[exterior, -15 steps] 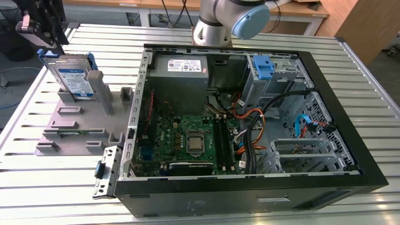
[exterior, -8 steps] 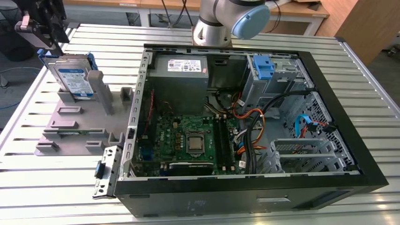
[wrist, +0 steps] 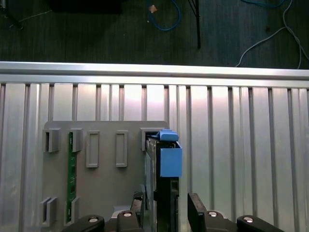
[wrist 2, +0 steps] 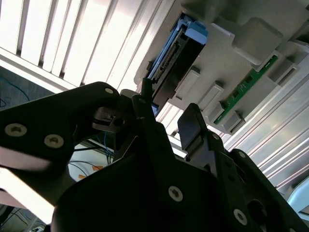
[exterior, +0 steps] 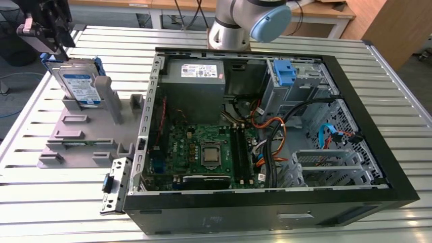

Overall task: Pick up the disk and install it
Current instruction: 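Pick up the disk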

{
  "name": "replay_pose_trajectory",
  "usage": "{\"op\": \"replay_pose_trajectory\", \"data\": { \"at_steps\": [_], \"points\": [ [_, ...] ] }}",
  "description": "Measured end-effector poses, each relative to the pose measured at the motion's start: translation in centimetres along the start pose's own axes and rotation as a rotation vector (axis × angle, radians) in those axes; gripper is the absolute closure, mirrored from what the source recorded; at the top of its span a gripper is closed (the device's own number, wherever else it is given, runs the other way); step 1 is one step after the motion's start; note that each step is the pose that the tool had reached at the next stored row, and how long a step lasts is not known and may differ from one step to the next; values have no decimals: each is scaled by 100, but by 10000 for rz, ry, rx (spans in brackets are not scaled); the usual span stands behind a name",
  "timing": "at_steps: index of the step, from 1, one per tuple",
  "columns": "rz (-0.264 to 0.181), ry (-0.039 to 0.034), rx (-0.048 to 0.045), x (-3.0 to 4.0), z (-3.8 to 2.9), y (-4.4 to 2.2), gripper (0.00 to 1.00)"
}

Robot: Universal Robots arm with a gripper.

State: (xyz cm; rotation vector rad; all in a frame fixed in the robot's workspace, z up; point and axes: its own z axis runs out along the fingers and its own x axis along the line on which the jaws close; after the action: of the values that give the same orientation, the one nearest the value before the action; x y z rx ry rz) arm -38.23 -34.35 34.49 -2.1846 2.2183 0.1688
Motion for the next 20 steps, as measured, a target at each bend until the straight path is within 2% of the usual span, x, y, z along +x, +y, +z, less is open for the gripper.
{"op": "replay_pose_trajectory", "data": {
  "at_steps": [6, 12, 20],
  "points": [
    [0, 0, 0, 3, 32, -2, 51],
    [-1, -1, 1, 13, 135, -8, 51],
    [0, -1, 1, 18, 220, -13, 51]
  ]
}}
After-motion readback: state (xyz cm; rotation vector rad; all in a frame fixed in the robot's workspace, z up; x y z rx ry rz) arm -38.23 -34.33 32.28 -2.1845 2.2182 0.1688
